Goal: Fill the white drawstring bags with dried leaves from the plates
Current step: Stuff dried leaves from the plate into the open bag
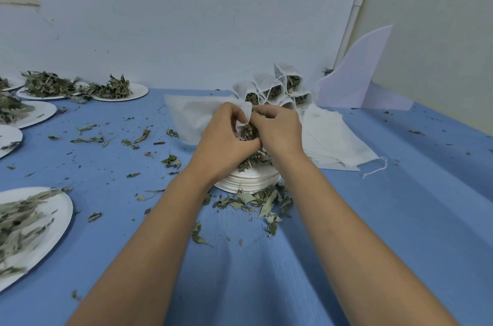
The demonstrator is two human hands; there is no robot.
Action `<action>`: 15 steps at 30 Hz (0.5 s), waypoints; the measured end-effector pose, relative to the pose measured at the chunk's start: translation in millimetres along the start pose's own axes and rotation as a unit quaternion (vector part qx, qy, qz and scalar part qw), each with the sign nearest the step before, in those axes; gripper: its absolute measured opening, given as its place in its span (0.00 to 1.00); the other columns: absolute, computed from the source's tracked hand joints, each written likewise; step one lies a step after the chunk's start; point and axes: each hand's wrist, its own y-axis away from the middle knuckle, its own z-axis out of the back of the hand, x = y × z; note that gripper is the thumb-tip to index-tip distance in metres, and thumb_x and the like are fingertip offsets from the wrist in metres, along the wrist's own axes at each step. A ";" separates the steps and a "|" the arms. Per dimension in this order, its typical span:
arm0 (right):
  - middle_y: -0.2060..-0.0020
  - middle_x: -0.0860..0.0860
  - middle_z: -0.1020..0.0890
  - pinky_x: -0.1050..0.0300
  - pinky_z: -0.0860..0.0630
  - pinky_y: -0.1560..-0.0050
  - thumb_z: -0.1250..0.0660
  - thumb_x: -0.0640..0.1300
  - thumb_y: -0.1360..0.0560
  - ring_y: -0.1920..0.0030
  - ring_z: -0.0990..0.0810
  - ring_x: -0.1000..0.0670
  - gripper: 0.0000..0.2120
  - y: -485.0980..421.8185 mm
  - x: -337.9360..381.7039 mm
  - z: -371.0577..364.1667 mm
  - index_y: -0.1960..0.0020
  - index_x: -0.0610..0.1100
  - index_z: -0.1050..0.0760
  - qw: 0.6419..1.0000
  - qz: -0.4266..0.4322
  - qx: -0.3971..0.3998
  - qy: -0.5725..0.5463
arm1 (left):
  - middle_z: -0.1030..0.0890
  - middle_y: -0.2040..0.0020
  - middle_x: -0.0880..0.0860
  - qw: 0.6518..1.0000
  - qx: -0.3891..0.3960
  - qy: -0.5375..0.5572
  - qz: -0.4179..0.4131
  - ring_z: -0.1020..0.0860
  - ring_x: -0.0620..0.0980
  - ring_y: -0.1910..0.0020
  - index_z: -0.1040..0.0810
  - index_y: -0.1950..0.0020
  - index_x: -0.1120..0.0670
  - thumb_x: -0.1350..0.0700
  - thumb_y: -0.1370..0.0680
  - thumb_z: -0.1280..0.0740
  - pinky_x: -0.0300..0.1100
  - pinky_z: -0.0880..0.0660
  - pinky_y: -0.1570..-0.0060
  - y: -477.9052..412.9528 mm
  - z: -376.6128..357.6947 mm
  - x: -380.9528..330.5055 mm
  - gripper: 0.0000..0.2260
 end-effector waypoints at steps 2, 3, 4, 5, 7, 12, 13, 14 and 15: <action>0.63 0.49 0.17 0.57 0.28 0.59 0.35 0.38 0.27 0.61 0.22 0.53 0.08 4.1 3.4 -2.7 0.56 0.41 0.16 1.000 -0.001 0.021 -0.015 | 0.30 0.60 0.49 0.999 -0.037 -0.021 -0.008 0.33 0.47 0.64 0.31 0.52 0.55 0.60 0.33 0.27 0.37 0.34 0.65 -1.0 -1.0 0.5 0.15; 0.65 0.46 0.19 0.56 0.29 0.61 0.36 0.38 0.26 0.63 0.24 0.51 0.09 6.0 5.6 -4.9 0.59 0.39 0.17 0.999 -0.005 0.031 -0.022 | 0.31 0.61 0.48 0.998 -0.059 -0.030 -0.012 0.34 0.47 0.65 0.31 0.53 0.56 0.61 0.33 0.28 0.34 0.36 0.67 -1.5 -0.8 0.6 0.14; 0.68 0.43 0.22 0.54 0.31 0.62 0.37 0.38 0.26 0.64 0.27 0.50 0.10 7.8 8.1 -7.3 0.62 0.36 0.20 0.999 -0.011 0.040 -0.029 | 0.31 0.62 0.47 0.996 -0.080 -0.032 -0.014 0.34 0.46 0.66 0.31 0.54 0.55 0.61 0.32 0.28 0.33 0.36 0.68 -1.8 0.1 0.8 0.13; 0.71 0.43 0.28 0.52 0.34 0.64 0.38 0.38 0.27 0.66 0.31 0.48 0.11 9.8 11.3 -9.4 0.65 0.35 0.24 0.998 -0.018 0.049 -0.033 | 0.31 0.63 0.47 0.995 -0.098 -0.030 -0.014 0.35 0.44 0.68 0.31 0.55 0.56 0.61 0.31 0.29 0.31 0.36 0.69 -2.0 1.0 1.2 0.12; 0.74 0.46 0.34 0.51 0.38 0.65 0.39 0.40 0.27 0.68 0.36 0.47 0.10 13.1 16.9 -12.3 0.66 0.39 0.30 0.997 -0.035 0.057 -0.043 | 0.32 0.64 0.47 0.991 -0.128 -0.031 -0.012 0.35 0.43 0.69 0.31 0.56 0.57 0.61 0.29 0.30 0.30 0.36 0.70 -2.4 3.1 2.9 0.10; 0.49 0.34 0.21 0.37 0.26 0.47 0.43 0.43 0.26 0.59 0.23 0.40 0.19 13.8 19.9 -13.8 0.47 0.29 0.25 0.994 -0.066 0.050 -0.071 | 0.33 0.65 0.45 0.989 -0.148 -0.019 0.006 0.34 0.40 0.70 0.30 0.56 0.56 0.58 0.28 0.28 0.29 0.35 0.69 -3.3 4.4 7.6 0.11; 0.51 0.35 0.20 0.40 0.25 0.48 0.43 0.43 0.25 0.59 0.23 0.45 0.17 12.3 18.3 -12.7 0.49 0.31 0.23 0.994 -0.067 0.048 -0.075 | 0.33 0.65 0.45 0.989 -0.144 -0.018 0.010 0.34 0.40 0.69 0.31 0.56 0.56 0.57 0.28 0.28 0.28 0.35 0.69 -3.4 3.6 8.3 0.11; 0.53 0.39 0.18 0.43 0.25 0.51 0.43 0.43 0.25 0.59 0.23 0.48 0.14 10.2 16.1 -11.3 0.53 0.36 0.22 0.993 -0.071 0.047 -0.080 | 0.33 0.65 0.45 0.990 -0.142 -0.019 0.012 0.35 0.42 0.69 0.31 0.56 0.55 0.57 0.28 0.27 0.29 0.36 0.70 -3.6 3.0 9.0 0.12; 0.54 0.43 0.18 0.48 0.26 0.55 0.44 0.43 0.24 0.60 0.24 0.50 0.12 8.3 14.5 -9.8 0.54 0.42 0.22 0.993 -0.076 0.046 -0.080 | 0.34 0.65 0.45 0.990 -0.140 -0.022 0.012 0.35 0.42 0.69 0.31 0.56 0.55 0.58 0.28 0.27 0.29 0.36 0.70 -3.7 2.4 9.6 0.12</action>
